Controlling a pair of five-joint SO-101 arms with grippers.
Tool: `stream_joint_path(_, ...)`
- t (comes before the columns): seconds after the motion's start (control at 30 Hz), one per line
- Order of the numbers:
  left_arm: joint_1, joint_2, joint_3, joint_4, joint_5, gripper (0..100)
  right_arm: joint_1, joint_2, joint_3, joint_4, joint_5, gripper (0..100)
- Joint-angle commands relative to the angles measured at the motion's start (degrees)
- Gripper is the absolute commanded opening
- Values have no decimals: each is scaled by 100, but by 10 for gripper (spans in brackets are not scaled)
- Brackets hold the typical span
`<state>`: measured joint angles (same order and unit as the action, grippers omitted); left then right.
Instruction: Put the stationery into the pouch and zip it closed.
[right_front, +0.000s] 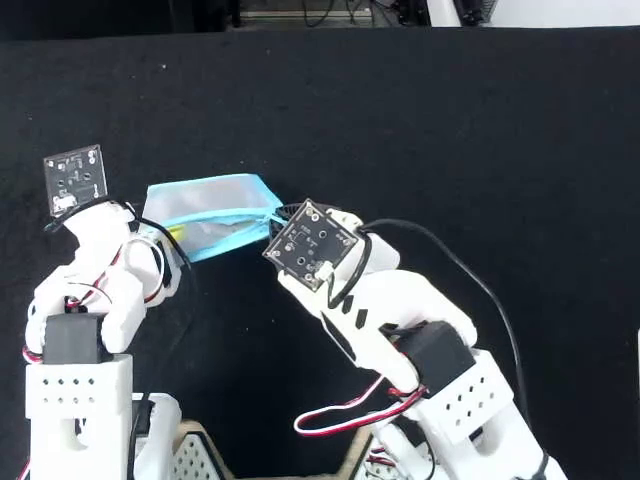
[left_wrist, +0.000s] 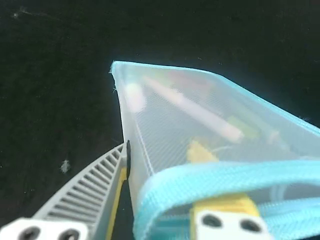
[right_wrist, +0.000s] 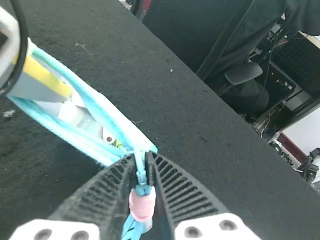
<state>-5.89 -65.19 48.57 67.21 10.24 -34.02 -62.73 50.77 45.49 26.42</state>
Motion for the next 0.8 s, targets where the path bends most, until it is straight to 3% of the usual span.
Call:
stream_joint_path(0.0,127,-97,-444,18,-70,238,-149,-110,-22,-123,0,11)
stream_joint_path(0.37,-769,-97,-919,185,-62,238,-149,-110,523,-738,0,11)
stream_joint_path(0.77,-716,-97,-1552,730,-88,238,-149,-110,532,-738,0,11)
